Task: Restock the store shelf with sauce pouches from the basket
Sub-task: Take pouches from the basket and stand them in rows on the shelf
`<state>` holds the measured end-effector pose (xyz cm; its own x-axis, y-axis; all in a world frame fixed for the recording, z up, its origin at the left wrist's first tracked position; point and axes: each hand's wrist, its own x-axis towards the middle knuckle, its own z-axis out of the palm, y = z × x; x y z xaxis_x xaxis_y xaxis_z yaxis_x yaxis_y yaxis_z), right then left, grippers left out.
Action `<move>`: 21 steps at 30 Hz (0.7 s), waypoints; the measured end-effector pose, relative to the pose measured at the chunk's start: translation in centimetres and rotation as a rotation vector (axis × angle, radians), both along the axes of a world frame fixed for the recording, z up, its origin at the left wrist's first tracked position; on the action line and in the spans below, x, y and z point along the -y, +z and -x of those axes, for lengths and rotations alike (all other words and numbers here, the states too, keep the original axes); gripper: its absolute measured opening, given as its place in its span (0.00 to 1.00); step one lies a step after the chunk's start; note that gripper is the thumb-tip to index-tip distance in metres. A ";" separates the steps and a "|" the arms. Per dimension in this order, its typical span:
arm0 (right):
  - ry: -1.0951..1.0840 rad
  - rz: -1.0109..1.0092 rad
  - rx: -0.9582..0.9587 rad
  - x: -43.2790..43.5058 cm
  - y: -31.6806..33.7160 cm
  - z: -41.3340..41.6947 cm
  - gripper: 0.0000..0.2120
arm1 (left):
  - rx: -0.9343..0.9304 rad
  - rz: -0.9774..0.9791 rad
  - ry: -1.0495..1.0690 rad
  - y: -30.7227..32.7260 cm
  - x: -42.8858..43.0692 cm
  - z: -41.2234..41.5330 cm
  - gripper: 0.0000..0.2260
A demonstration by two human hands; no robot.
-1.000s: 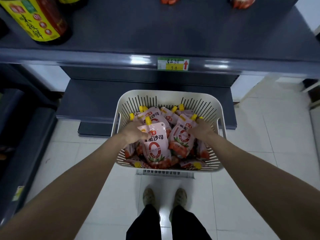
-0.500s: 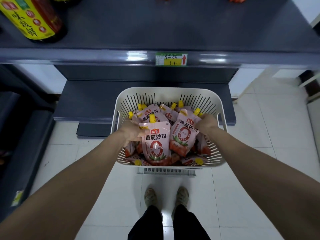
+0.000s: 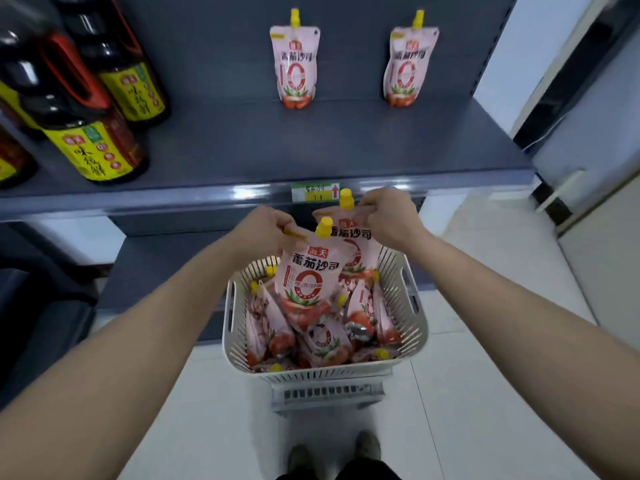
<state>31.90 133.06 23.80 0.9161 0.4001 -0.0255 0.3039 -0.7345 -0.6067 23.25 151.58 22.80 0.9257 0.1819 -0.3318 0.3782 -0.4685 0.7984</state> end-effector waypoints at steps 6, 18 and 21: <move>-0.187 -0.118 0.270 1.7 9.0 -3.5 0.06 | 0.247 0.118 0.044 8.3 -0.3 -2.9 0.11; -0.335 -0.216 0.473 8.1 15.6 -15.9 0.08 | 0.495 0.147 0.259 13.8 4.0 -15.3 0.06; -0.326 -0.221 0.489 10.1 15.3 -21.2 0.07 | 0.492 0.141 0.312 13.1 5.7 -19.1 0.08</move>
